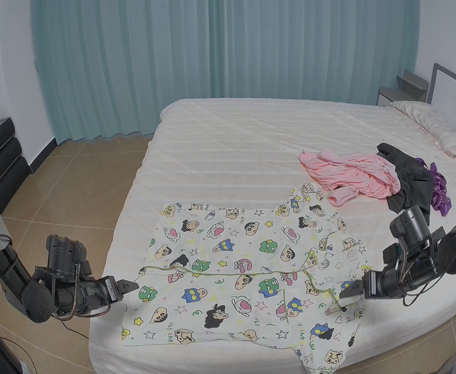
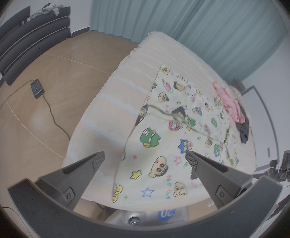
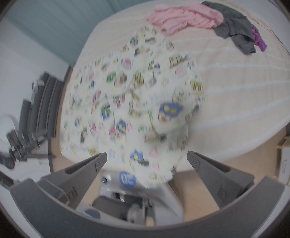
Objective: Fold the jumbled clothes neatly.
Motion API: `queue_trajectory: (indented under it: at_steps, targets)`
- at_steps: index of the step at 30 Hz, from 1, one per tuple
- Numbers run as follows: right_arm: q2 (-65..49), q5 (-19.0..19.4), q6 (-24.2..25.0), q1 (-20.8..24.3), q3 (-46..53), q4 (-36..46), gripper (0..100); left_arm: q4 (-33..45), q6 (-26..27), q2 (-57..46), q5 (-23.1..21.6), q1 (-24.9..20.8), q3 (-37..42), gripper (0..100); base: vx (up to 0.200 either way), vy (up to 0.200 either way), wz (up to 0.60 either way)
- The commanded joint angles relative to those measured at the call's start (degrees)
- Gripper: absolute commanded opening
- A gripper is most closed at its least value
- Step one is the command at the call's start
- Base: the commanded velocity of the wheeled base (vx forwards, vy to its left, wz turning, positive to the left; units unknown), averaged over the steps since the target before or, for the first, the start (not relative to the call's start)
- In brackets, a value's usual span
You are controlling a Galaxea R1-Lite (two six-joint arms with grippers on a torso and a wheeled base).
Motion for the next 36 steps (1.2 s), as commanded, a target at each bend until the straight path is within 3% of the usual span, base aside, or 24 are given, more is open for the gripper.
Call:
queue_trajectory:
  at_steps: [1,5,8,14,15,19,36]
  targets:
    - [8.1,0.2,3.5,-4.5,-5.7,-6.7,100,-0.1,-1.0,0.1,-0.8,0.3,-1.1,100,0.000,0.000,0.00]
    - [15.1,-0.1,9.3,-6.4,-10.9,-14.0,100,-0.2,-0.9,1.0,-0.9,0.3,-0.8,100,0.000,0.000,0.00]
    - [19.5,-0.2,10.6,-7.2,-14.3,-15.9,100,-0.4,-0.9,2.0,-1.0,0.3,-0.8,100,0.000,0.000,0.00]
    - [23.1,-0.2,10.7,-8.2,-18.9,-16.5,100,-0.4,-0.9,2.6,-1.4,0.3,-0.8,100,0.000,0.000,0.00]
    - [28.1,-0.7,10.9,-9.7,-26.2,-16.4,100,-0.4,-1.4,2.6,-2.5,0.3,-0.8,100,0.000,0.000,0.00]
    - [31.2,-1.4,10.9,-10.3,-30.5,-16.3,100,-0.5,-2.6,2.4,-4.5,0.4,-0.6,100,0.000,0.000,0.00]
    - [37.1,-2.0,10.3,-11.6,-40.7,-15.6,100,-0.5,-4.5,2.7,-8.4,0.3,-0.3,100,0.000,0.000,0.00]
